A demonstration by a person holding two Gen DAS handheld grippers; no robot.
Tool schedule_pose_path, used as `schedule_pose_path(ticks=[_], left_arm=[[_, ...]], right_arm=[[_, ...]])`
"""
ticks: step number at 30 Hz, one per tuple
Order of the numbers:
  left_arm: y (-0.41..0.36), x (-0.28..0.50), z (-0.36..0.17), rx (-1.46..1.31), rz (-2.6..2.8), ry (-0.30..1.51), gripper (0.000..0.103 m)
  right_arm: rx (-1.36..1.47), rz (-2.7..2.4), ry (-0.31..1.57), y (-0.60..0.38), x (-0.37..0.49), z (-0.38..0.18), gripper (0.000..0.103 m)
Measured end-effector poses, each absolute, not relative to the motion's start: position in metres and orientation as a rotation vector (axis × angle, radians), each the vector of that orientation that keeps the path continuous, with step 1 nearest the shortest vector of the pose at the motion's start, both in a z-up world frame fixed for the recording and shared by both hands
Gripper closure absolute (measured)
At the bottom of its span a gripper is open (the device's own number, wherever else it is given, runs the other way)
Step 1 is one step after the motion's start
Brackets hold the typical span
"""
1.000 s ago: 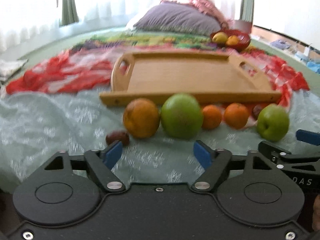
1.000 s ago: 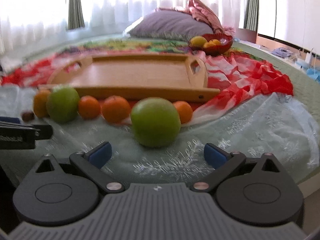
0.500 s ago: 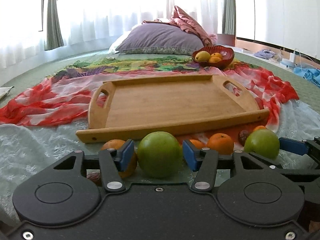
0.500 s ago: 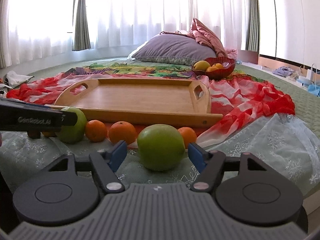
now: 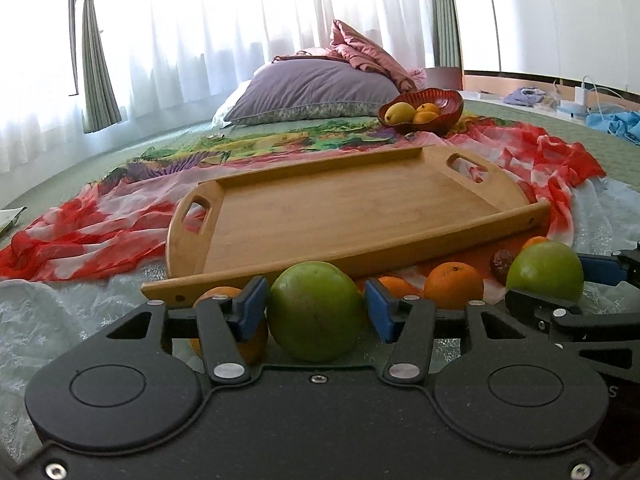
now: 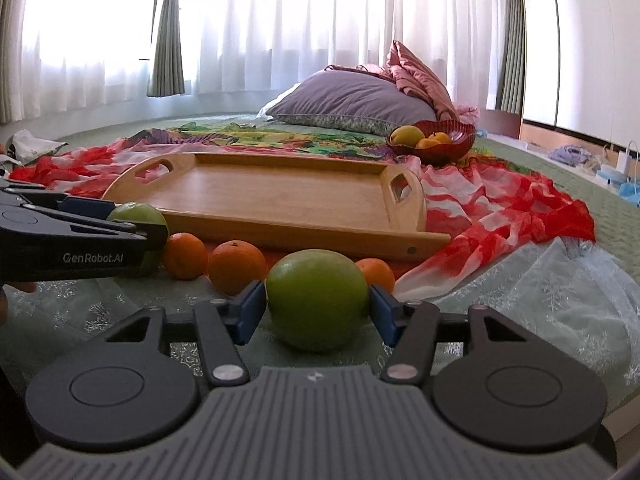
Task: Organize fruits
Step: 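Grasp the big green pomelo with the left tool while the right tool grasps the green apple, then carry the pomelo and apple onto the wooden tray and open both tools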
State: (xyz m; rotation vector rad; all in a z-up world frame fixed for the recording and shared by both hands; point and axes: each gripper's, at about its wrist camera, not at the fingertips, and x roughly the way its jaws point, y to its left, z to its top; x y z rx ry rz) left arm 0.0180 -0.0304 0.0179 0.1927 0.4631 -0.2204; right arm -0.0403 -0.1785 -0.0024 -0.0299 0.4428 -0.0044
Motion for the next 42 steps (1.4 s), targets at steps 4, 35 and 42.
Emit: schedule_pose_path(ticks=[4,35,42], left_arm=[[-0.028,0.021,0.019,0.168,-0.224,0.458,0.052],[-0.044,-0.021,0.003,0.147,-0.213,0.418,0.036],[-0.040,-0.008,-0.004,0.079,-0.224,0.487,0.048]], right_arm=[[-0.031,-0.006,0.431,-0.177,-0.039,-0.003,0.044],[-0.028,-0.042,0.383,-0.185,-0.066,-0.003,0.045],[-0.028,-0.037,0.387,-0.186,-0.065,-0.003,0.045]])
